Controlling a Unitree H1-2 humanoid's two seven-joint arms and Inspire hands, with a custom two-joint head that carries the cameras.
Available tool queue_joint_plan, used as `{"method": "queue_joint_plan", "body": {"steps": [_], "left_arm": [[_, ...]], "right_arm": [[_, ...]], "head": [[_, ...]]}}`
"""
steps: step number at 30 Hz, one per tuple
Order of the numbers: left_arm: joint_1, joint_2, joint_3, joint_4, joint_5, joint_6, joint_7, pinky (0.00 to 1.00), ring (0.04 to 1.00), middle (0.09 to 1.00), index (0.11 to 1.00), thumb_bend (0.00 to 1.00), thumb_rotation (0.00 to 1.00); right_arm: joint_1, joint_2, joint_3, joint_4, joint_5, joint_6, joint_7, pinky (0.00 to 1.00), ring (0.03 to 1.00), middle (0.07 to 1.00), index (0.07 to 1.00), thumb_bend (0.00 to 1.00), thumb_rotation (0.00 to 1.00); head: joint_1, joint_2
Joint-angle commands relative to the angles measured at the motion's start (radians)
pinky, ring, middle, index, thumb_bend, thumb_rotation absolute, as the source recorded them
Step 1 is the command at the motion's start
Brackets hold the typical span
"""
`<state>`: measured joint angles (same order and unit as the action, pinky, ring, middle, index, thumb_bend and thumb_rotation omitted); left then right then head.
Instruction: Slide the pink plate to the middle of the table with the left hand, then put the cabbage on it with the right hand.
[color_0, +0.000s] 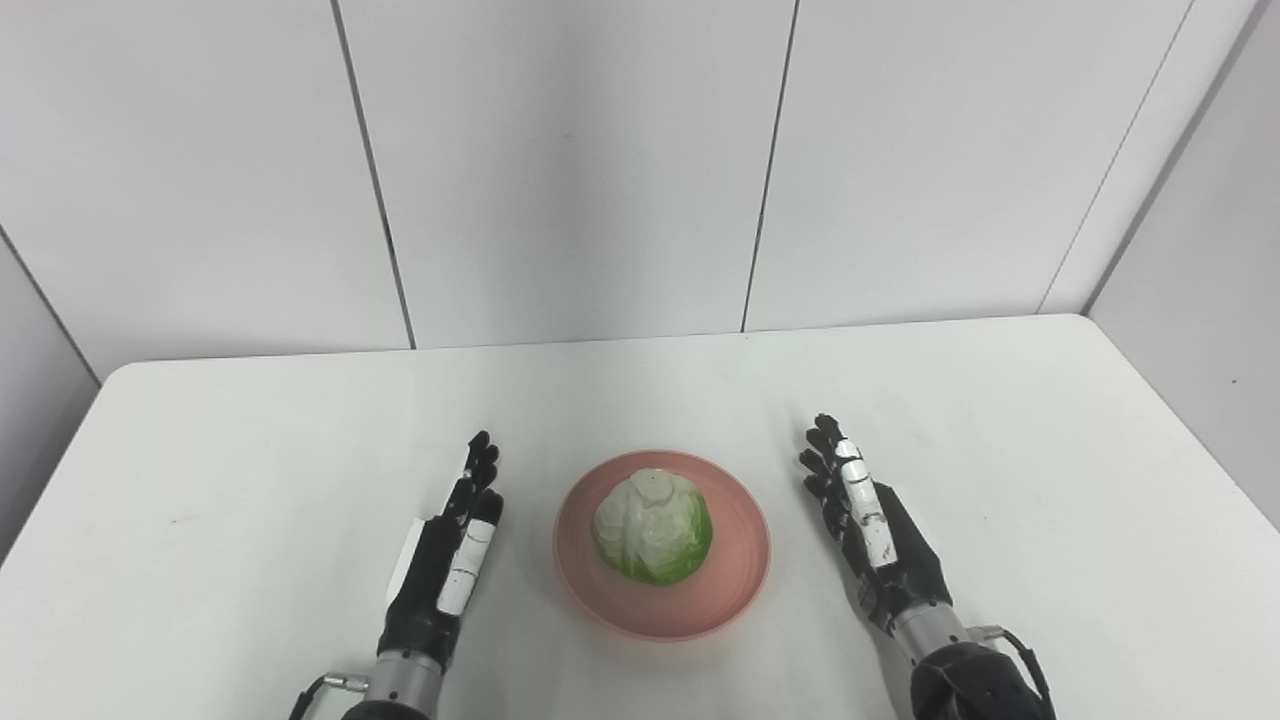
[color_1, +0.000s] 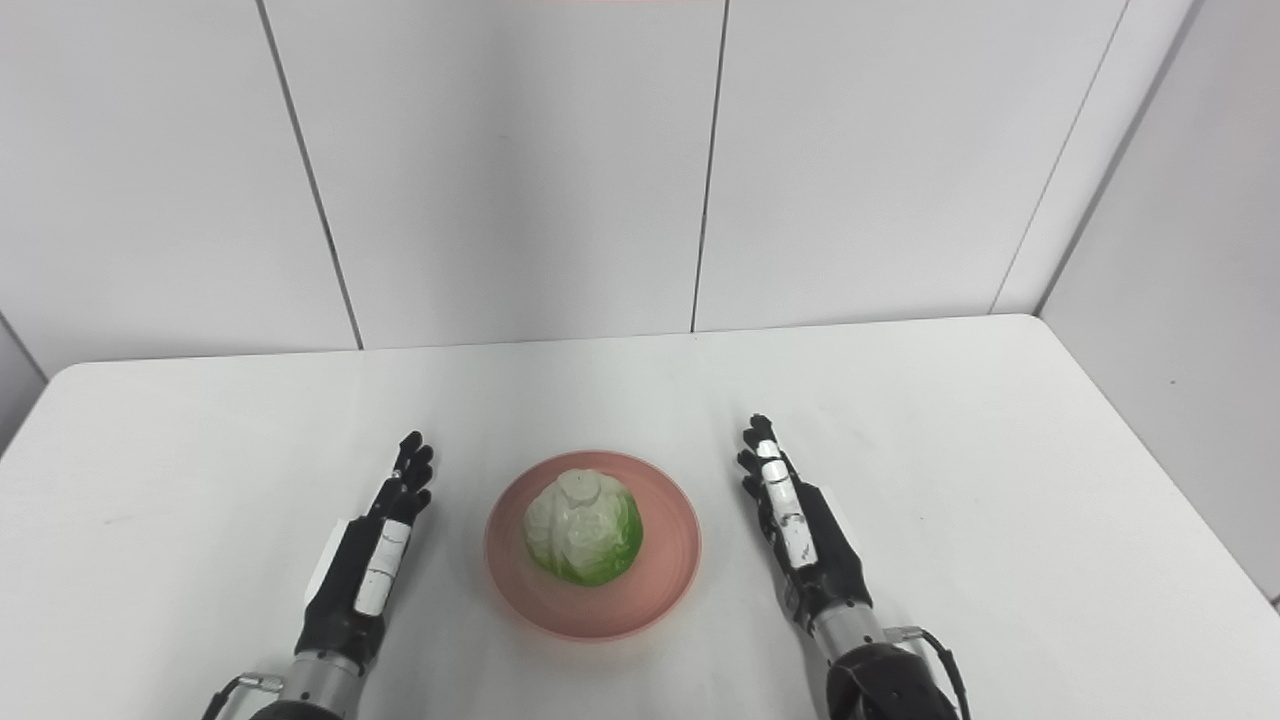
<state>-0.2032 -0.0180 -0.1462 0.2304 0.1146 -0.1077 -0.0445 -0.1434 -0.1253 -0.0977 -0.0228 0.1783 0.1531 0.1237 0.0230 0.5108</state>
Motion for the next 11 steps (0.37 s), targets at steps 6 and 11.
{"method": "queue_joint_plan", "body": {"steps": [6, 11], "left_arm": [[0.042, -0.003, -0.002, 0.034, 0.006, 0.042, 0.006, 1.0, 1.0, 0.996, 0.995, 0.84, 1.0], [0.046, 0.001, -0.004, 0.036, -0.011, 0.046, -0.01, 1.0, 1.0, 1.0, 0.998, 0.87, 1.0]], "right_arm": [[0.01, -0.002, 0.005, 0.021, 0.01, -0.047, 0.013, 1.0, 1.0, 1.0, 1.0, 0.41, 1.0], [0.011, 0.005, 0.002, 0.024, 0.01, -0.063, 0.001, 1.0, 1.0, 1.0, 1.0, 0.38, 1.0]], "head": [[0.011, 0.003], [0.015, 0.003]]}}
